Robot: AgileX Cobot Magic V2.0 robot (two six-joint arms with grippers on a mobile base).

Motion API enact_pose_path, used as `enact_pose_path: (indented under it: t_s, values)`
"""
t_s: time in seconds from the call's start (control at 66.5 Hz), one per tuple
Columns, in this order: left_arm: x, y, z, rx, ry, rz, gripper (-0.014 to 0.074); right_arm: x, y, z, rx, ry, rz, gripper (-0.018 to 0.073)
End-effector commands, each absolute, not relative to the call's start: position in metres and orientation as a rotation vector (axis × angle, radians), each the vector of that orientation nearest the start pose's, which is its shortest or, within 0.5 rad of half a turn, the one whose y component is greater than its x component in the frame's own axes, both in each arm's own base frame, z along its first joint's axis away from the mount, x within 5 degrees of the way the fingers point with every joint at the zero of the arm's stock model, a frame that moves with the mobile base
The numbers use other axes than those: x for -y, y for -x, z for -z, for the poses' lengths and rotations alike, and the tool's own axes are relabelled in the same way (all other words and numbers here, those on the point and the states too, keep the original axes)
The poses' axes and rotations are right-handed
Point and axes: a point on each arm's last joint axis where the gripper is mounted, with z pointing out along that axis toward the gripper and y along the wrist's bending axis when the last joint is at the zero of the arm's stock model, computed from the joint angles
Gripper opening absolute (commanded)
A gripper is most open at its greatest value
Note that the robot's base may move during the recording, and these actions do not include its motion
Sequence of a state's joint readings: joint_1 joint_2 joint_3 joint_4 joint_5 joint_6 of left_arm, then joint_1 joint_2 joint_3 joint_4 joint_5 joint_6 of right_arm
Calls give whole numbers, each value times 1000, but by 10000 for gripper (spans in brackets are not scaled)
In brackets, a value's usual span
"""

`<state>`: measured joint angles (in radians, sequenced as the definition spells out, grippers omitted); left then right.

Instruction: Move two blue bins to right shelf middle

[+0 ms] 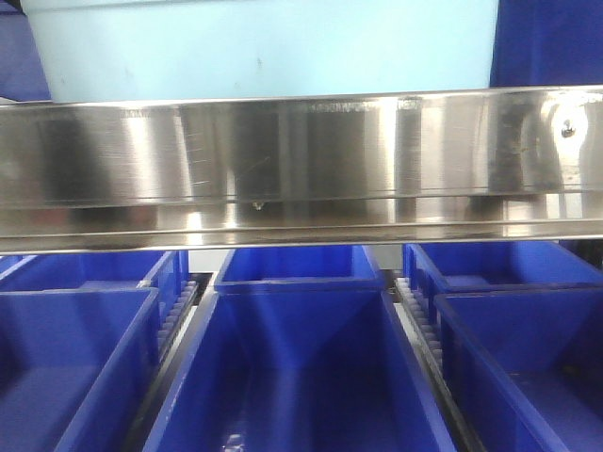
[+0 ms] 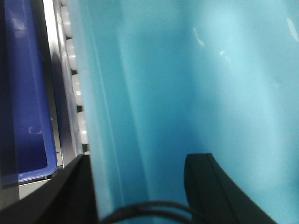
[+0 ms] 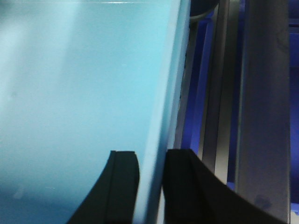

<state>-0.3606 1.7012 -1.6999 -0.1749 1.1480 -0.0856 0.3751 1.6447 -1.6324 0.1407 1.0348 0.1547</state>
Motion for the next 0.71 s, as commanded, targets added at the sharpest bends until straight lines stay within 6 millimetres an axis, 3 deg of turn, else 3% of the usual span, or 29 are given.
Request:
enact_pose_path:
  t_s: [0.0,0.18,0.331,0.691]
  values:
    - [150,-333,-364,-2648,-348,490,-111,-144,-333,-364,-2553,227,-414,-154]
    - [150,-331,-369,-2630,-345,508,-111,-143,-333,-366,-2546,227,-416,-154]
    - [149,-326,-396,-2528,-341,530,-111,-142,-329,-382,-2465,220,-435,-154]
    - [144,-311,-478,-2258,-356,583,-111,-139,-321,-459,-2200,216,-493,-154]
